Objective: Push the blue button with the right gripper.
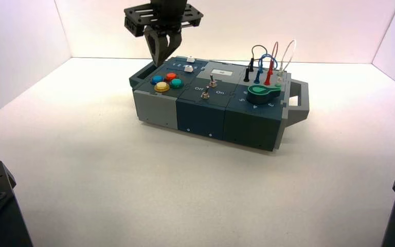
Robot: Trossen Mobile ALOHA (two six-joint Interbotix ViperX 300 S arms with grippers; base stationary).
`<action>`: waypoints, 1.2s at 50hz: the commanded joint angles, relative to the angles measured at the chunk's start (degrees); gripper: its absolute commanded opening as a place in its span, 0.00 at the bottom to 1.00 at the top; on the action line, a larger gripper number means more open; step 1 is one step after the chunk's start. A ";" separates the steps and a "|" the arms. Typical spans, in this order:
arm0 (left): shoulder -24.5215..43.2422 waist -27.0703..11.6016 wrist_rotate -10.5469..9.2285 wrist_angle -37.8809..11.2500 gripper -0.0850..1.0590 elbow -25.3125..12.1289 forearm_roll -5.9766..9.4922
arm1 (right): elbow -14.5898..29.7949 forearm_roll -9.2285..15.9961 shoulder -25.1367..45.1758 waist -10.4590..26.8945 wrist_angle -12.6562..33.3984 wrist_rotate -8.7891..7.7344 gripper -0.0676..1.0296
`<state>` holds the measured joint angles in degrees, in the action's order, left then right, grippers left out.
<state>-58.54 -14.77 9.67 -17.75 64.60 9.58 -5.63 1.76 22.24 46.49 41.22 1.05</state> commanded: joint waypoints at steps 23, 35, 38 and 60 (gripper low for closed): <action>-0.44 -0.26 0.00 0.35 0.05 -1.58 0.09 | 3.69 0.18 2.55 0.26 0.00 -0.09 0.04; -1.14 -0.26 -0.09 0.35 0.05 -1.49 0.09 | 4.66 0.18 3.78 0.26 0.09 0.00 0.04; -1.14 -0.26 -0.09 0.44 0.05 -1.49 0.09 | 4.92 0.18 4.04 0.18 0.18 0.00 0.04; -1.14 -0.26 -0.09 0.44 0.05 -1.58 0.09 | 5.10 0.18 4.66 0.00 0.62 0.09 0.04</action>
<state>-59.94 -14.85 9.67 -17.67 64.51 9.58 -1.67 1.85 28.13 46.49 41.75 1.05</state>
